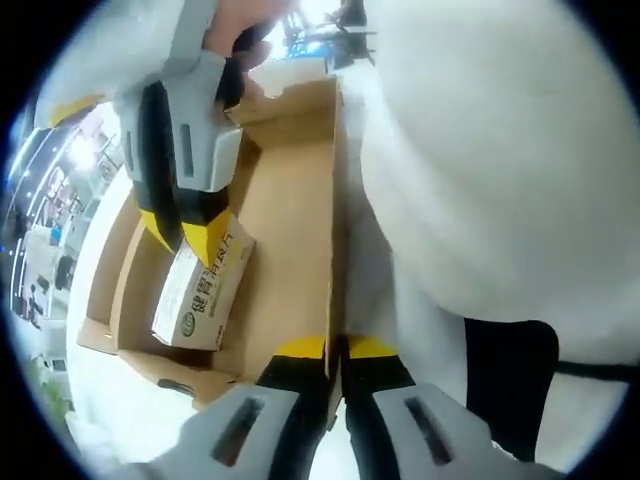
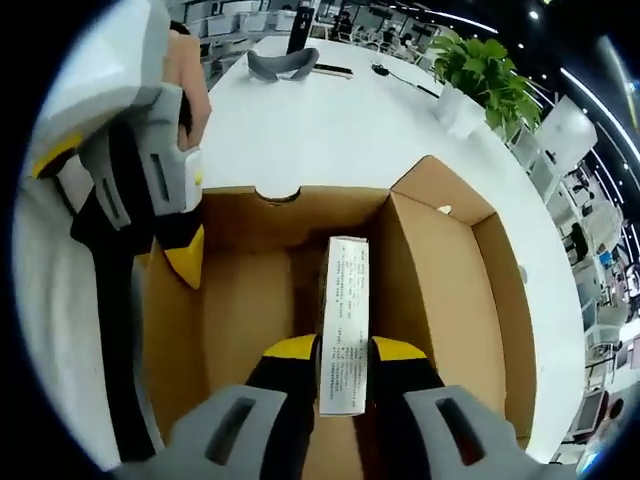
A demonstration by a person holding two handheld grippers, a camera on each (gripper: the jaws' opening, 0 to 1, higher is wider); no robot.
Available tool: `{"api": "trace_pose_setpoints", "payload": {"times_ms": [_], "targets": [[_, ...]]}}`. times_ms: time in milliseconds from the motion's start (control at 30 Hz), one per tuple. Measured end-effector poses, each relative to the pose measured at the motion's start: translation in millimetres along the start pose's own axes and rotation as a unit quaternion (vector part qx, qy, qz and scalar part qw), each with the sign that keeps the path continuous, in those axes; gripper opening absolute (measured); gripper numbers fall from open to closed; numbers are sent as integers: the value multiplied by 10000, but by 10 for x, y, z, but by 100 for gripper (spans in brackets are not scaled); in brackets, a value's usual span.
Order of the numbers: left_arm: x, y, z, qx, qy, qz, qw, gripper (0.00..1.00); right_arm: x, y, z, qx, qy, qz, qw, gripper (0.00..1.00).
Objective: Operate the shoe box by opening the lid, removing the specified soft item, and placing it in the target area until the item is outside and the box remains undamaged.
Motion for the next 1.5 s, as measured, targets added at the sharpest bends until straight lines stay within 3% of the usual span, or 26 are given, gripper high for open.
{"api": "trace_pose_setpoints", "payload": {"times_ms": [167,300,467,667,833,1500], "targets": [[-15,2,-5,-36,-69,54,10000,3,-82,-98,76,62,385,-662,9970,18],[-15,-1,-13,-25,-60,140,9999,3,-108,-149,106,92,551,-797,9953,19],[-5,-4,-11,-20,-27,110,9999,3,-126,-58,54,213,652,-1028,9923,28],[-17,0,-1,-49,-50,322,9995,3,-167,-37,-78,94,737,-913,9930,31],[-3,-10,-10,-56,-36,227,9997,3,-166,-109,-126,-124,755,-947,9926,28],[-12,-10,-45,0,-5,179,9998,3,-193,-126,-267,-279,823,-917,9920,21]]}}
Point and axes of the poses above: the point that each gripper's makers call its tool centre point, and the gripper's own axes: z roughly backward along the fingers, x roughly to its right, y roughly out of its top, the point moved 4 cm from there along z, roughly backward along the fingers, and after that the axes turned 13 degrees about z, right-handed, at the moved point
